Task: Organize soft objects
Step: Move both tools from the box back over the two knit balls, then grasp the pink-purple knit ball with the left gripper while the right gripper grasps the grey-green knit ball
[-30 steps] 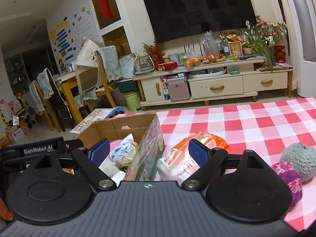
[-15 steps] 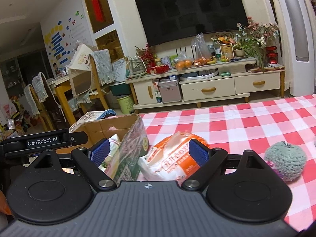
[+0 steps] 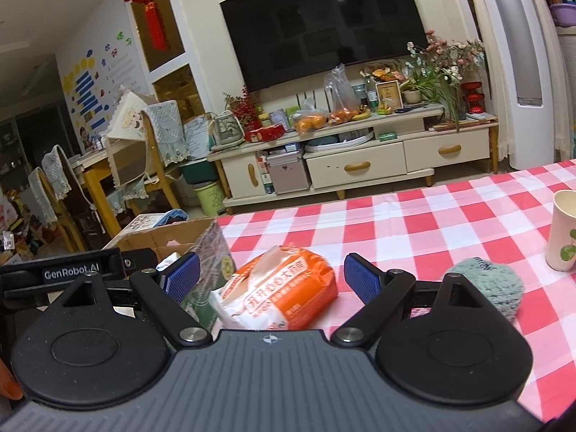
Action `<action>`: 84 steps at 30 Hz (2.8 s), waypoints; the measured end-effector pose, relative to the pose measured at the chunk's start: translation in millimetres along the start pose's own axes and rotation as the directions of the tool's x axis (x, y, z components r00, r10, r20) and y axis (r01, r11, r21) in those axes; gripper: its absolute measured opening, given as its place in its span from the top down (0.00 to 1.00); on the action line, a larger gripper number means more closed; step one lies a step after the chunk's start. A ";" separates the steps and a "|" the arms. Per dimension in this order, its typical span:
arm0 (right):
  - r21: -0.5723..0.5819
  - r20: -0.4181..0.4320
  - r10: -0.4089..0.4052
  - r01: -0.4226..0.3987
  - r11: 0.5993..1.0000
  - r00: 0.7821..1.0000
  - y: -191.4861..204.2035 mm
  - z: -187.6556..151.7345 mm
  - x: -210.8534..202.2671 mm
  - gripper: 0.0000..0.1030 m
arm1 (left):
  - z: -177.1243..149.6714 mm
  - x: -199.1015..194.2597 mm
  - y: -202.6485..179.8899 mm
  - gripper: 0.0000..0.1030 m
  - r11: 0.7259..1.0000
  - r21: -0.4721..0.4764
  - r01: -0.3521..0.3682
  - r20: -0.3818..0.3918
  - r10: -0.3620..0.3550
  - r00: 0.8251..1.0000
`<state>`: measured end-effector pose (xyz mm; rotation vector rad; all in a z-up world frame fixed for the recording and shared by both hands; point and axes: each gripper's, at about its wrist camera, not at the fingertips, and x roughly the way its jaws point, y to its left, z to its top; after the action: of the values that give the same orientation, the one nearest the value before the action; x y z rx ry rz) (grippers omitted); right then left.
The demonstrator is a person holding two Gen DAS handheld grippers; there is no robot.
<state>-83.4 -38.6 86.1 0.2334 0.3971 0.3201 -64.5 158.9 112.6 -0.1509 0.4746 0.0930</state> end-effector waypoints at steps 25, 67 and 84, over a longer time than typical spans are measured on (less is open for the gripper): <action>0.062 0.014 -0.100 0.099 0.993 0.995 -54.4 1.6 -22.8 0.00 | -15.4 12.6 -66.3 0.01 0.990 0.113 0.080 -0.047 -0.076 0.996; 0.129 -0.199 -0.129 0.157 0.979 0.971 -193.8 -11.7 38.0 0.00 | -86.2 88.8 -194.9 0.01 0.903 0.228 0.365 -0.343 -0.276 0.898; 0.064 -0.271 -0.147 0.170 0.983 0.951 -189.2 -19.7 46.7 0.03 | -77.6 98.1 -170.8 0.37 0.930 0.088 0.357 -0.387 -0.299 0.873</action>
<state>-1.9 -193.9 -1.0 0.2426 0.6922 0.1750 8.8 -16.9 20.2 -0.0918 0.8225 -0.3155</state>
